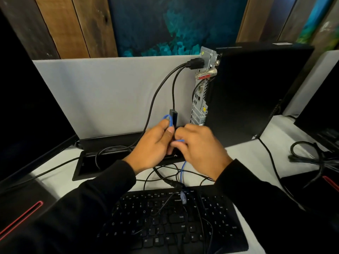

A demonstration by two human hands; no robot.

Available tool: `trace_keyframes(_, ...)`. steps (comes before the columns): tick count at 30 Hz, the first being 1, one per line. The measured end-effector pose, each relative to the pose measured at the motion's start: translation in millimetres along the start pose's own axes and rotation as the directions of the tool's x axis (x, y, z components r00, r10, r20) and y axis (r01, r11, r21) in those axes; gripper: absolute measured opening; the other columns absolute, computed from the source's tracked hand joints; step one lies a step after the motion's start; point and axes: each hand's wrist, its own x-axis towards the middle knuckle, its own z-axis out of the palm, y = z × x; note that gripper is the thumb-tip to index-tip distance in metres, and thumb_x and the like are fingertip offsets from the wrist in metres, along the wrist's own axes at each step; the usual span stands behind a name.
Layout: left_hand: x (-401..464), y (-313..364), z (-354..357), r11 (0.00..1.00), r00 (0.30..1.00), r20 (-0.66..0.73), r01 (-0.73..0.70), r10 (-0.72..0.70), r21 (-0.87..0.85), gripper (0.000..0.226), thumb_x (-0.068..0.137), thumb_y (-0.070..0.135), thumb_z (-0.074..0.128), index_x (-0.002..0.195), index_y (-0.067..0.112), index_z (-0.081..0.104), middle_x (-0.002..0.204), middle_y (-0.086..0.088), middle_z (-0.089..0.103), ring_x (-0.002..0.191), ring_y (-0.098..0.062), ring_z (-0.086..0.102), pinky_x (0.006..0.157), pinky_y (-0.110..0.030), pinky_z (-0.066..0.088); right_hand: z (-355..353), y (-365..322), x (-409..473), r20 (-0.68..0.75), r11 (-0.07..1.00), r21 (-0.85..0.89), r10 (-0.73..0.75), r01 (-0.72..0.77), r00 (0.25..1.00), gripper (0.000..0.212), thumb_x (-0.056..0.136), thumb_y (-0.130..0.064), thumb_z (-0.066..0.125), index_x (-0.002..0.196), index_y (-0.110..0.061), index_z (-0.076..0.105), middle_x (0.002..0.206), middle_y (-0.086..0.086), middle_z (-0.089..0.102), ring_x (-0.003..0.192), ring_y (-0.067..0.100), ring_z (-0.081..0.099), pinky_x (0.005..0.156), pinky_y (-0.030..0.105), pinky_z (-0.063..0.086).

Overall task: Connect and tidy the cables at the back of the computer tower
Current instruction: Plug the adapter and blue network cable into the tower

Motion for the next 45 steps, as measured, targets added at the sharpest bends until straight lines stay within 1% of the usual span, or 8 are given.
trace_keyframes(4,0.2,0.2,-5.7,0.960,0.984,0.090,0.173,-0.157,-0.221,0.039,0.112,0.026,0.036,0.080,0.018,0.057,0.057,0.009,0.035,0.050,-0.010,0.028,0.050,-0.024,0.027,-9.8,21.9,3.0,-0.166,0.995,0.030,0.095,-0.091,0.981,0.036,0.092,-0.051,0.068,0.074,-0.027,0.049,0.067,-0.010,0.044,0.060,0.018,0.046,0.054,0.038,0.045)
trace_keyframes(8,-0.4,-4.2,-39.7,0.691,0.941,0.226,0.340,-0.254,-0.638,0.039,0.104,0.029,0.044,0.070,0.015,0.056,0.057,0.004,0.014,0.049,-0.012,0.010,0.050,-0.030,0.011,-18.6,58.3,-3.0,-0.278,0.968,0.230,0.165,-0.101,0.946,0.020,0.103,-0.027,0.062,0.103,-0.016,0.079,0.082,-0.001,0.071,0.074,0.013,0.064,0.071,0.038,0.055)
trace_keyframes(12,0.4,-6.3,-56.4,0.481,0.938,0.220,0.328,-0.268,-0.813,0.038,0.100,0.032,0.043,0.066,0.018,0.052,0.058,0.005,0.012,0.048,-0.012,0.007,0.047,-0.026,0.017,-6.6,69.4,-18.6,-0.196,0.942,0.306,0.206,-0.140,0.959,0.030,0.105,-0.019,0.055,0.130,-0.016,0.070,0.086,-0.004,0.069,0.075,0.003,0.061,0.073,0.016,0.049)
trace_keyframes(18,1.4,-18.4,-72.3,0.264,0.940,0.060,0.155,-0.335,-0.952,0.045,0.106,0.037,0.034,0.065,0.022,0.044,0.059,0.008,0.011,0.049,-0.012,0.005,0.047,-0.022,0.023,15.2,99.5,-55.5,0.021,0.853,0.301,0.442,-0.427,0.897,0.017,0.104,-0.018,0.056,0.095,-0.024,0.069,0.075,-0.007,0.068,0.075,0.005,0.065,0.071,0.028,0.053)
trace_keyframes(21,2.2,-20.4,-67.1,0.320,0.938,0.075,0.190,-0.338,-0.928,0.047,0.107,0.038,0.032,0.066,0.022,0.044,0.055,0.008,0.015,0.048,-0.012,0.007,0.047,-0.023,0.022,15.9,105.2,-65.8,0.062,0.849,0.230,0.475,-0.476,0.878,0.020,0.103,-0.016,0.057,0.090,-0.027,0.066,0.083,-0.007,0.072,0.081,0.004,0.068,0.083,0.038,0.056)
trace_keyframes(27,12.8,-8.3,-37.9,0.583,0.968,0.033,0.178,-0.250,-0.793,0.043,0.111,0.035,0.029,0.073,0.019,0.040,0.054,0.008,0.024,0.043,-0.006,0.020,0.050,-0.028,0.016,-18.4,57.3,-23.4,-0.193,0.740,0.612,0.483,-0.280,0.854,0.025,0.109,-0.024,0.049,0.092,-0.038,0.060,0.082,0.004,0.068,0.055,0.017,0.063,0.050,0.031,0.050)
trace_keyframes(33,11.3,-16.0,-25.9,0.692,0.969,-0.086,0.101,-0.231,-0.715,0.042,0.112,0.035,0.029,0.076,0.018,0.042,0.060,0.005,0.024,0.052,-0.011,0.019,0.054,-0.028,0.022,-47.1,12.4,-6.1,-0.347,0.703,0.711,0.366,-0.012,0.863,0.021,0.112,-0.026,0.040,0.099,-0.037,0.052,0.089,0.008,0.072,0.074,0.027,0.075,0.065,0.039,0.062)
trace_keyframes(45,6.9,-22.7,-28.6,0.725,0.927,-0.232,0.060,-0.296,-0.686,0.040,0.112,0.036,0.030,0.081,0.016,0.047,0.058,0.007,0.027,0.054,-0.012,0.021,0.057,-0.026,0.031,-11.6,6.1,-11.4,-0.237,0.621,0.753,0.565,-0.219,0.790,0.012,0.108,-0.018,0.050,0.107,-0.021,0.062,0.097,0.010,0.074,0.087,0.016,0.078,0.079,0.035,0.064)
